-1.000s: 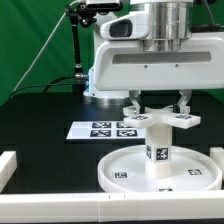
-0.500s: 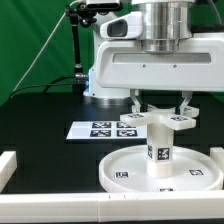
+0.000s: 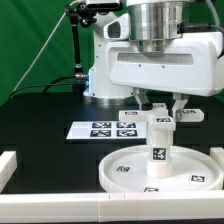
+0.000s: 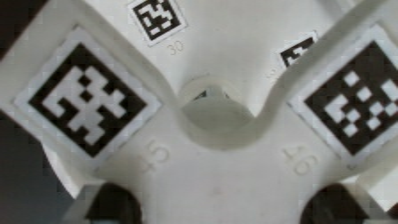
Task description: Assemble round table
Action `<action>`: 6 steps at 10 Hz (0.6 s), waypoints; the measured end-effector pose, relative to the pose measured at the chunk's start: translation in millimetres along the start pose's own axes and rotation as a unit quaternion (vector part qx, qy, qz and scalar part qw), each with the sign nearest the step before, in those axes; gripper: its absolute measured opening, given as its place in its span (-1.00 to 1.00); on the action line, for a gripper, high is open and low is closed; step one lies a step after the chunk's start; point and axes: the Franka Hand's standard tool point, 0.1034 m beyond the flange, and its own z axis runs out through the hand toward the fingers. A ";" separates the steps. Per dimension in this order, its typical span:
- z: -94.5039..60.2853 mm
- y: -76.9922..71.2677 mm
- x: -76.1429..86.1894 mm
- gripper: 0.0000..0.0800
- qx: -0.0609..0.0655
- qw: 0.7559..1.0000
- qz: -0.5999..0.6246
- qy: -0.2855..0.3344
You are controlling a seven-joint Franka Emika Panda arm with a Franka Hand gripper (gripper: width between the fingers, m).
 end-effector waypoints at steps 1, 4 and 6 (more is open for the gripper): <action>0.1 -0.2 -0.4 0.11 0.001 0.999 0.032 -0.001; 0.5 -0.1 -0.3 0.11 0.002 0.993 0.118 -0.003; -1.4 0.0 -1.0 0.24 0.001 0.994 0.106 -0.005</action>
Offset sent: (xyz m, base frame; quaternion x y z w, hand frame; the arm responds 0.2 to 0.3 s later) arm 0.0000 0.0000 0.0000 0.0000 0.0000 0.1938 0.9810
